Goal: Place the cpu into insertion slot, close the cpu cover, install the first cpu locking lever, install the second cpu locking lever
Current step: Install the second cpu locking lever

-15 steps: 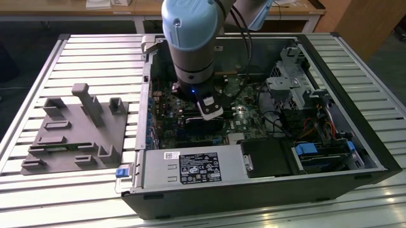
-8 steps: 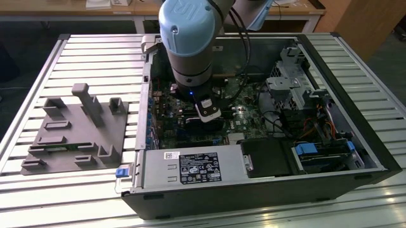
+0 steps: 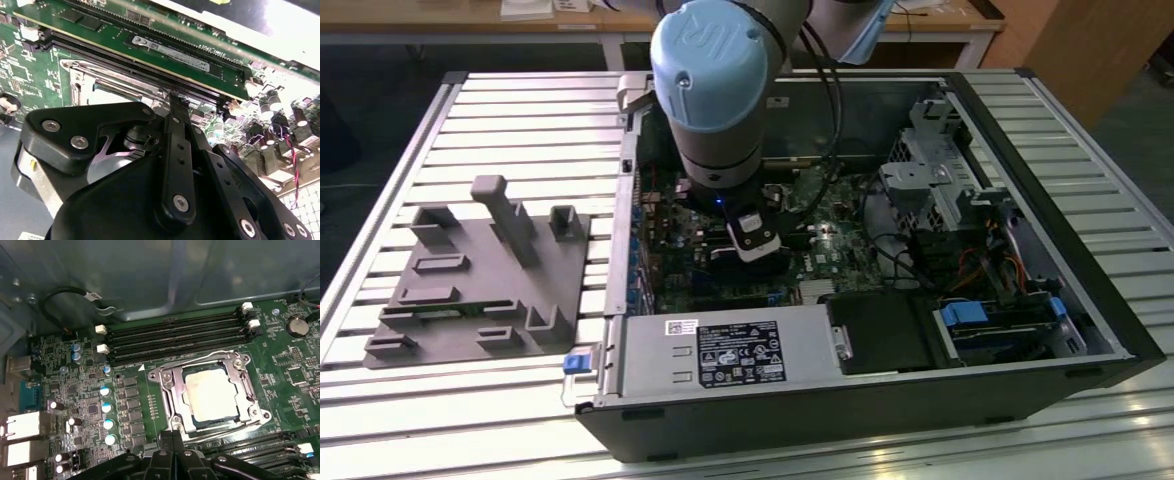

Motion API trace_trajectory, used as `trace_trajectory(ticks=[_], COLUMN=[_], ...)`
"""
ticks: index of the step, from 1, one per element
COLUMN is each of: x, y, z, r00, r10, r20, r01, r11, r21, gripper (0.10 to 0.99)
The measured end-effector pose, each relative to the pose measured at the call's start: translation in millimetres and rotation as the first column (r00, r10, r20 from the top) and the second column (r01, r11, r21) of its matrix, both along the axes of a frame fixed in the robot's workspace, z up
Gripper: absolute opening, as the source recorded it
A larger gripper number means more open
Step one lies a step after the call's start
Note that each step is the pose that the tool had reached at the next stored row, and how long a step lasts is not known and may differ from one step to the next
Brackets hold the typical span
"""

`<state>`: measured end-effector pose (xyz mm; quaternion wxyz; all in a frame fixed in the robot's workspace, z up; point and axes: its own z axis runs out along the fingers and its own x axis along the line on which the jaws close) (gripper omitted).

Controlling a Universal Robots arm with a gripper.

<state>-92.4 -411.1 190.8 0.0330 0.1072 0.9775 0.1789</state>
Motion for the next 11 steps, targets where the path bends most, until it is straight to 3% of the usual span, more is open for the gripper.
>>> trace_trajectory(ticks=[5,11], x=[-0.5,-0.8], y=[0.0,0.0], z=[-2.7,-5.7], r00=[1.0,1.0], r10=[0.001,0.002], r20=[0.0,-0.0001], r01=[-0.001,-0.002], r11=[1.0,0.9999], r21=[0.009,0.011], gripper=[0.106,0.106])
